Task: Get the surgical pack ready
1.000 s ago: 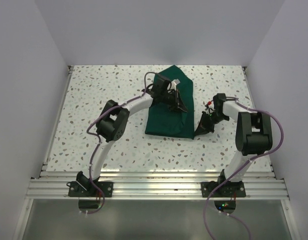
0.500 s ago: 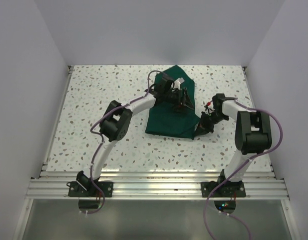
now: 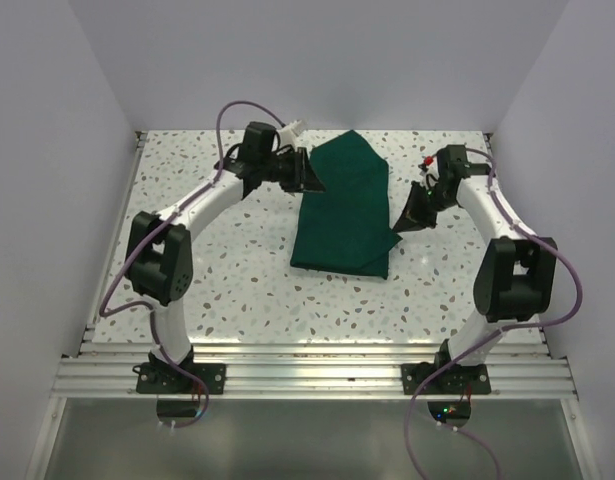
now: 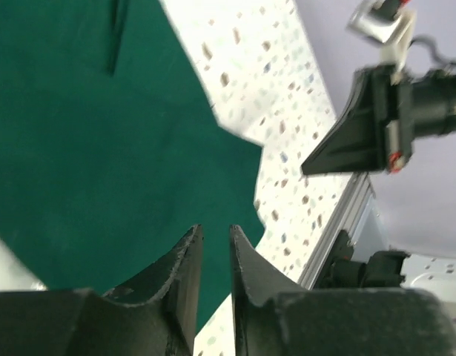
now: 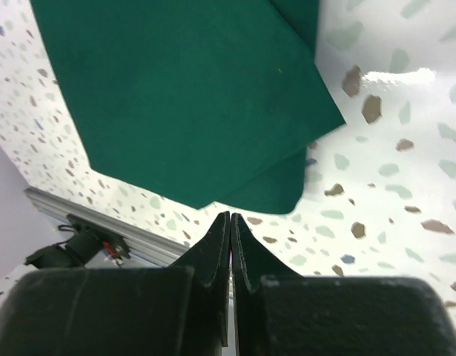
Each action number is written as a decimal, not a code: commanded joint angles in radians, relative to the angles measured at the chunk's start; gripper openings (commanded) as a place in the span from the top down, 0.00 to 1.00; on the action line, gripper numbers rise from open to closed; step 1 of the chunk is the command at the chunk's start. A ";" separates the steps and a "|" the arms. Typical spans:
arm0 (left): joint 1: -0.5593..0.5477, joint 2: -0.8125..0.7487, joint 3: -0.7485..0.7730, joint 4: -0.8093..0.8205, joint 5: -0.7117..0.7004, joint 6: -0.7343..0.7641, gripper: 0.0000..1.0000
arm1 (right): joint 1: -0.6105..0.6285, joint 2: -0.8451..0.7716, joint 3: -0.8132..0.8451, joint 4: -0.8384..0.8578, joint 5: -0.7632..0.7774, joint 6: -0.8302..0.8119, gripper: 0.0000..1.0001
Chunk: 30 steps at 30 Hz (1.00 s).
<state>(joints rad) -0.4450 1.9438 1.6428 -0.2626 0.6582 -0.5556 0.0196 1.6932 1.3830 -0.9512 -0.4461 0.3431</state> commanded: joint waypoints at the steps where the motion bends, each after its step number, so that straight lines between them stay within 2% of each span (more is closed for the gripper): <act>1: -0.008 -0.032 -0.130 -0.026 0.064 0.089 0.77 | 0.005 0.087 0.036 0.064 -0.085 0.045 0.99; 7: -0.009 -0.066 -0.316 0.039 0.136 0.079 0.84 | 0.003 0.227 0.120 0.069 -0.063 0.048 0.99; 15: -0.009 -0.091 -0.382 0.036 0.147 0.111 0.84 | 0.003 0.276 0.146 0.046 -0.039 0.034 0.99; 19: -0.006 -0.115 -0.419 -0.035 0.061 0.160 0.85 | 0.003 0.263 0.119 0.058 -0.025 0.034 0.99; 30: 0.023 -0.144 -0.523 -0.092 -0.043 0.178 0.89 | -0.003 0.306 0.074 0.048 0.089 -0.026 0.99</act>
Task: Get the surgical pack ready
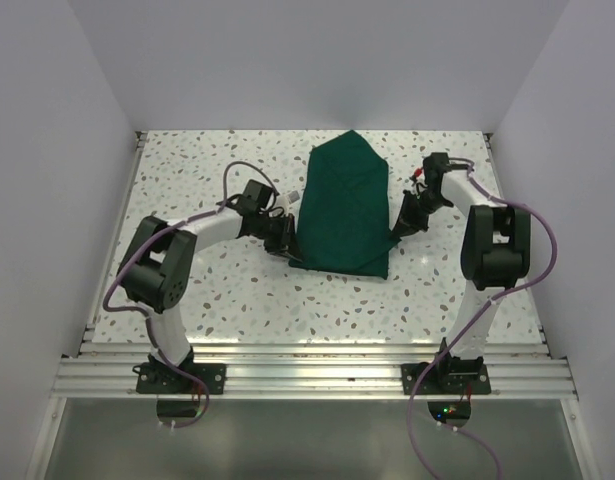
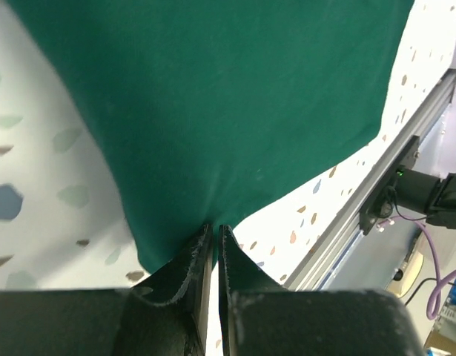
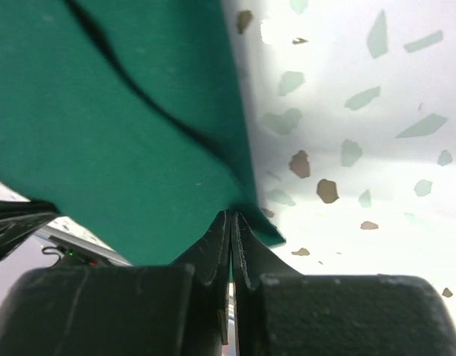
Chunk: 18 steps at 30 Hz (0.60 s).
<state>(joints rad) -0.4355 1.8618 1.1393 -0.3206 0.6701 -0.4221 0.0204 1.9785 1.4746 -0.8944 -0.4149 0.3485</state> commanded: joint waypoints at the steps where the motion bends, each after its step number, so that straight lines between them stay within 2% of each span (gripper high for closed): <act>1: 0.015 -0.061 -0.021 -0.034 -0.058 0.048 0.90 | -0.002 0.022 -0.022 -0.008 0.062 -0.032 0.99; 9: 0.018 -0.151 -0.043 -0.037 -0.096 0.046 0.90 | -0.004 -0.038 -0.025 -0.026 0.059 -0.036 0.98; 14: 0.021 -0.196 -0.029 -0.072 -0.139 0.069 0.86 | -0.007 -0.049 -0.013 -0.054 0.073 -0.049 0.94; 17: 0.017 -0.210 -0.003 -0.092 -0.147 0.089 0.64 | -0.010 -0.056 -0.005 -0.075 0.064 -0.057 0.88; 18: 0.012 -0.219 0.007 -0.124 -0.188 0.109 0.52 | -0.010 -0.061 -0.005 -0.078 0.062 -0.057 0.82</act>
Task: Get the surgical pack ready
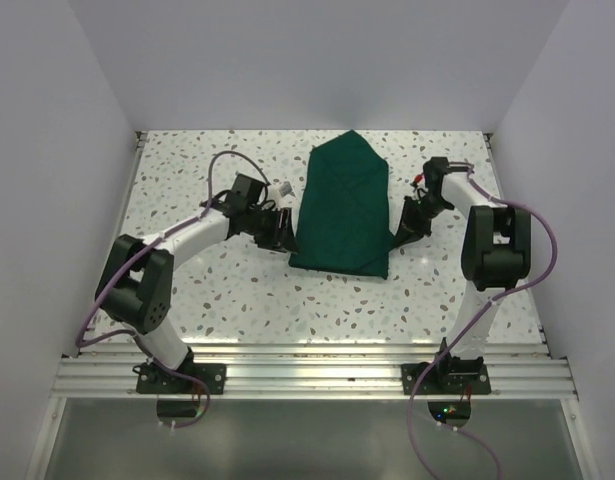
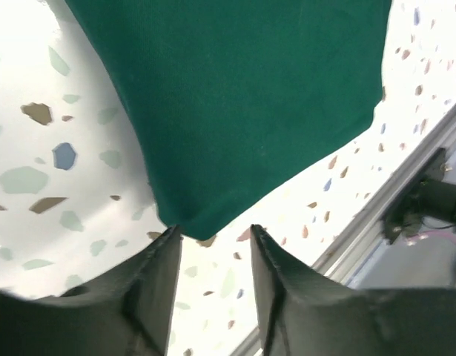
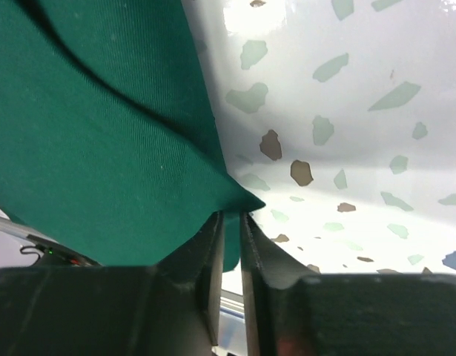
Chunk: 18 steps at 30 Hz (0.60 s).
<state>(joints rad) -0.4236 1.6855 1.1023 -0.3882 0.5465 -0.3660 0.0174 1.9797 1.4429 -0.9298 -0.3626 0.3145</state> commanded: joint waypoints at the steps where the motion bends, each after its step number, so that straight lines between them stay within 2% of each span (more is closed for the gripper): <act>1: -0.006 -0.052 0.041 -0.061 -0.083 0.064 0.47 | -0.008 -0.073 0.027 -0.043 0.007 -0.023 0.80; 3: -0.027 -0.076 0.013 -0.070 -0.161 0.087 0.38 | -0.007 -0.074 0.036 -0.050 0.002 -0.023 0.79; 6: -0.075 -0.087 -0.024 -0.064 -0.264 0.108 0.34 | -0.008 -0.071 0.034 -0.040 -0.027 -0.015 0.78; 10: -0.150 -0.090 -0.077 0.021 -0.364 0.124 0.36 | -0.007 -0.071 0.011 -0.015 -0.081 0.011 0.77; 18: -0.164 -0.047 -0.073 0.084 -0.482 0.139 0.44 | -0.008 -0.084 0.016 -0.021 -0.088 0.005 0.77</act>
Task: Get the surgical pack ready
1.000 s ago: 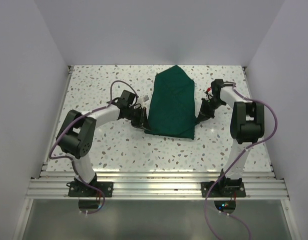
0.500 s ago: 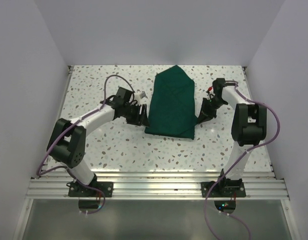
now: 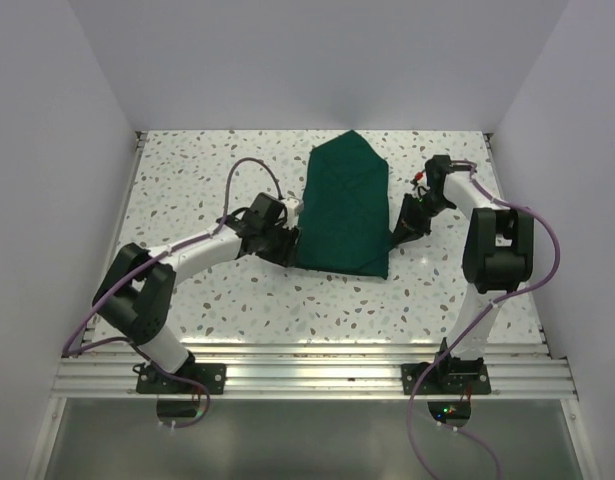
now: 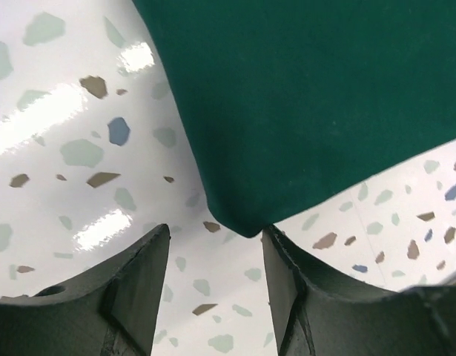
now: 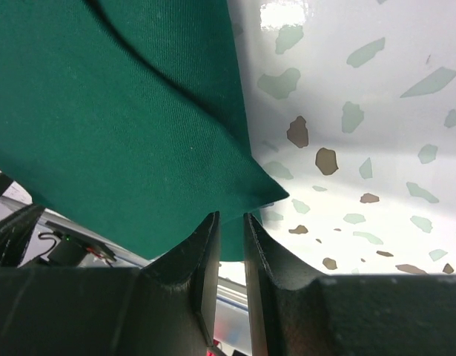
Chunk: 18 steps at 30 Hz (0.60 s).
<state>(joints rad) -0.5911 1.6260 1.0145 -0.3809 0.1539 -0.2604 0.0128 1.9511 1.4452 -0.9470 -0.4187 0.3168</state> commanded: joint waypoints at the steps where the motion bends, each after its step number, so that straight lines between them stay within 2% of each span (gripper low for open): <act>1: 0.004 0.017 0.021 0.079 -0.099 0.030 0.44 | -0.004 -0.054 0.012 -0.003 -0.034 0.004 0.77; 5: 0.007 0.069 0.055 0.094 -0.100 0.018 0.46 | -0.004 -0.047 0.003 0.010 -0.049 0.010 0.77; 7: 0.011 0.081 0.058 0.096 -0.088 0.004 0.50 | -0.002 -0.038 0.006 0.008 -0.051 0.010 0.77; 14: 0.076 0.063 -0.025 0.143 -0.025 -0.048 0.71 | -0.002 -0.008 0.040 0.004 -0.058 0.002 0.77; 15: 0.083 0.063 -0.030 0.145 -0.005 -0.059 0.79 | -0.002 -0.004 0.043 0.005 -0.061 0.004 0.77; 17: 0.102 0.061 -0.051 0.152 0.012 -0.069 0.84 | -0.002 0.005 0.050 0.008 -0.066 0.007 0.77; 18: 0.109 0.058 -0.060 0.154 0.025 -0.077 0.92 | -0.002 0.009 0.053 0.007 -0.069 0.008 0.77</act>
<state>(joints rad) -0.5095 1.7054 0.9852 -0.2657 0.1551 -0.3126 0.0128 1.9530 1.4521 -0.9459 -0.4511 0.3176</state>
